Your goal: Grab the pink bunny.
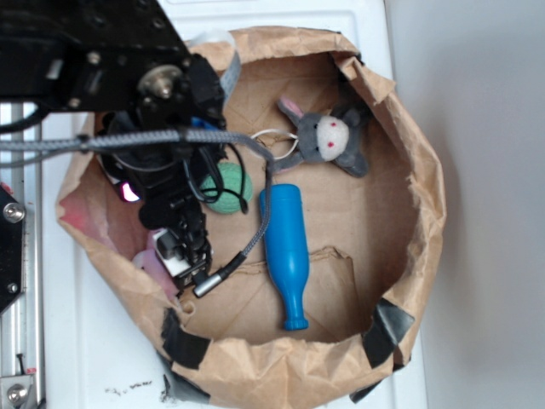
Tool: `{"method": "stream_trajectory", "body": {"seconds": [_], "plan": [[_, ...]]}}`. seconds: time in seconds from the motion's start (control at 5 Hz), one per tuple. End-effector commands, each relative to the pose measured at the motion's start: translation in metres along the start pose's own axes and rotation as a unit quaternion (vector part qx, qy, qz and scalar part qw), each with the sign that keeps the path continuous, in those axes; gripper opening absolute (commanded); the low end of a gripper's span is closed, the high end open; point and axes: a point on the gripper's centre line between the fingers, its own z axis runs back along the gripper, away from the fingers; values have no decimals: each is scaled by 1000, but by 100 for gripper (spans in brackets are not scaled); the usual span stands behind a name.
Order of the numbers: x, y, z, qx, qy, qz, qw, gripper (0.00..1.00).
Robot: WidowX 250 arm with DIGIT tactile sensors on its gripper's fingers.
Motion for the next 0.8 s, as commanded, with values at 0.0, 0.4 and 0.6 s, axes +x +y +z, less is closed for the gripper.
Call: {"method": "stream_trajectory", "body": {"seconds": [0.0,0.4,0.6], "plan": [[5,4,-18,-8,-22,-35,999,100],[10,18,-67,78,-37,-20,996,100],[9,24,-76,97,-44,-17,994,100]]}}
